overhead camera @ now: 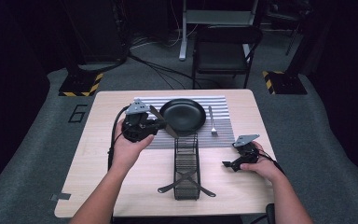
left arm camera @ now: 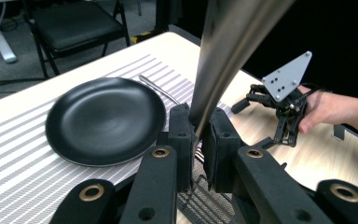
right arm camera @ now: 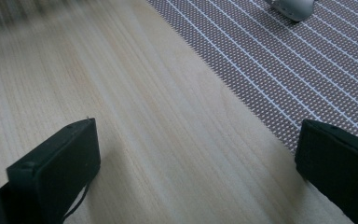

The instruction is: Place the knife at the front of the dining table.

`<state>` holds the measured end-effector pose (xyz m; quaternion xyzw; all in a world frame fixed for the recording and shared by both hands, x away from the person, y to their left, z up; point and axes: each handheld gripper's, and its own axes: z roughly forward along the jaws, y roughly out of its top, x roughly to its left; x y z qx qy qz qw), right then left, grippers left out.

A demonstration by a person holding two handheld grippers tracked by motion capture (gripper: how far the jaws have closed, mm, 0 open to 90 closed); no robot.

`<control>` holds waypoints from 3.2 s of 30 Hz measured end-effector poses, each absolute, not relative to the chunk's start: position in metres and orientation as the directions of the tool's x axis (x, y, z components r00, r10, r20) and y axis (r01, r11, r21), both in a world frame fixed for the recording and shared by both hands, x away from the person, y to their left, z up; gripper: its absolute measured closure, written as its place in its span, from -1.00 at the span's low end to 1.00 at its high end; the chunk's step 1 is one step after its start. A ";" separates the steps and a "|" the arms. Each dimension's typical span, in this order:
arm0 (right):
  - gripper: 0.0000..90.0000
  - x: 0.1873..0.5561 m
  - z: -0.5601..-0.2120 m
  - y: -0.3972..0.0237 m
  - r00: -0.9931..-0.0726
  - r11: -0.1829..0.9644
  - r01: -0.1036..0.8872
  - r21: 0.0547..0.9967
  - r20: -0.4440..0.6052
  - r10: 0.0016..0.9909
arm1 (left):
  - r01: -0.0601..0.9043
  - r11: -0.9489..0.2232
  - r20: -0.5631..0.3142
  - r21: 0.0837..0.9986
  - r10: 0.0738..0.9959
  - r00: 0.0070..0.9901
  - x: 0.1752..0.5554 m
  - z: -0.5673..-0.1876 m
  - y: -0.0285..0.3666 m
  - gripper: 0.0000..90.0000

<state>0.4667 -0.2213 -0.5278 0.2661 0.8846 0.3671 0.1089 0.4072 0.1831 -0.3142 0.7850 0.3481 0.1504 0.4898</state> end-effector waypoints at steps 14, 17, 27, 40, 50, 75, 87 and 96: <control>-1.00 0.467 -0.528 -0.221 -0.833 0.587 0.393 0.708 0.004 0.553 | 0.391 -0.253 -0.085 0.885 0.738 0.669 0.399 -0.300 0.219 0.84; -1.00 0.467 -0.528 -0.221 -0.834 0.589 0.391 0.707 0.003 0.551 | 0.392 -0.253 -0.070 0.885 0.759 0.647 0.401 -0.304 0.228 0.84; -1.00 0.467 -0.528 -0.221 -0.834 0.589 0.391 0.707 0.002 0.551 | 0.448 -0.221 -0.092 0.866 0.810 0.579 0.419 -0.335 0.245 0.84; -1.00 0.467 -0.528 -0.221 -0.835 0.590 0.387 0.709 -0.002 0.550 | 0.521 -0.217 -0.088 0.826 0.862 0.499 0.436 -0.384 0.263 0.84; -1.00 0.467 -0.528 -0.221 -0.834 0.588 0.389 0.710 0.000 0.552 | 0.563 -0.218 -0.100 0.797 0.872 0.480 0.439 -0.404 0.269 0.84; -1.00 0.467 -0.528 -0.221 -0.835 0.590 0.386 0.709 -0.003 0.550 | 0.535 -0.163 -0.117 0.829 0.885 0.451 0.448 -0.420 0.267 0.83; -1.00 0.467 -0.528 -0.221 -0.835 0.590 0.387 0.709 -0.002 0.550 | 0.472 -0.123 -0.108 0.873 0.895 0.432 0.463 -0.426 0.259 0.82; -1.00 0.467 -0.528 -0.221 -0.834 0.588 0.389 0.709 -0.001 0.552 | 0.510 -0.074 -0.167 0.857 0.896 0.411 0.494 -0.428 0.256 0.82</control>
